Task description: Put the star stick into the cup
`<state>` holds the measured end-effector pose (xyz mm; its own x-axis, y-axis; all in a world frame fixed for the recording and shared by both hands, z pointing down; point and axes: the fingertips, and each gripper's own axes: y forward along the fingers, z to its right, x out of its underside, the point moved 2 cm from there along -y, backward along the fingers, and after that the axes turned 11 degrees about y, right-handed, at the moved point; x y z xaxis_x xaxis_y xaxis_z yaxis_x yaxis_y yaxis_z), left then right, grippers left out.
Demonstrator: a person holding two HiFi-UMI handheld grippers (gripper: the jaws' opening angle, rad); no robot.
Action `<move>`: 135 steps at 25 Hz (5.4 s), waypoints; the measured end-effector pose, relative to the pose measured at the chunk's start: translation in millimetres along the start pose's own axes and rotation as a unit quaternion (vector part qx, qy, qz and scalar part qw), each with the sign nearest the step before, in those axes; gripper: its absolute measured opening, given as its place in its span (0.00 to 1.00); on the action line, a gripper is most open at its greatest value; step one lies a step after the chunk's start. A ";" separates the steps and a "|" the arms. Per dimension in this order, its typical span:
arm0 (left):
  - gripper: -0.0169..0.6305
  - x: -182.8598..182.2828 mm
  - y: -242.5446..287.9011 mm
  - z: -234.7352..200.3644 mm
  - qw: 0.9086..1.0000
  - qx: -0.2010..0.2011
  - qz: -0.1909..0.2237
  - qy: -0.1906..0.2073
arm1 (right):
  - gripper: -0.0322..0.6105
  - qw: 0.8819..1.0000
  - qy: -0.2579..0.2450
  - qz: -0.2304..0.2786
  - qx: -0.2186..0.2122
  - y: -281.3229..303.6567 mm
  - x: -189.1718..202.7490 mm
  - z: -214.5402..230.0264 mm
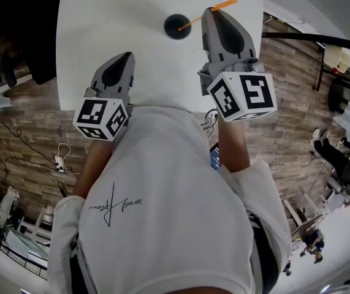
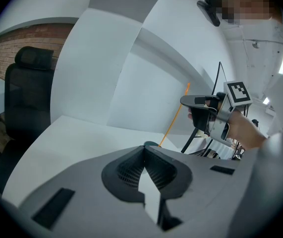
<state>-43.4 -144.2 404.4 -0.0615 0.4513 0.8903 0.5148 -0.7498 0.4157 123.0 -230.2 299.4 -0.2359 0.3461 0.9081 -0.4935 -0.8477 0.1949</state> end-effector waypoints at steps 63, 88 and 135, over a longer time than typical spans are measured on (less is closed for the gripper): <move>0.04 5.5 -23.5 -17.1 1.000 -0.017 0.019 -0.015 | 0.08 0.995 0.013 -0.080 0.055 30.4 94.0 25.2; 0.04 10.6 -18.1 -13.1 1.000 -0.009 0.011 -0.007 | 0.08 0.991 0.018 -0.112 0.071 35.5 116.2 39.6; 0.04 13.7 -31.3 -4.8 0.999 -0.003 0.030 -0.017 | 0.17 0.985 0.035 -0.145 0.091 9.8 134.9 50.4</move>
<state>-64.4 -116.8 404.4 -0.0026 0.4219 0.9067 0.5113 -0.7786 0.3638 128.5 -212.2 442.6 -0.1670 0.6059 0.7779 -0.3914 -0.7648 0.5117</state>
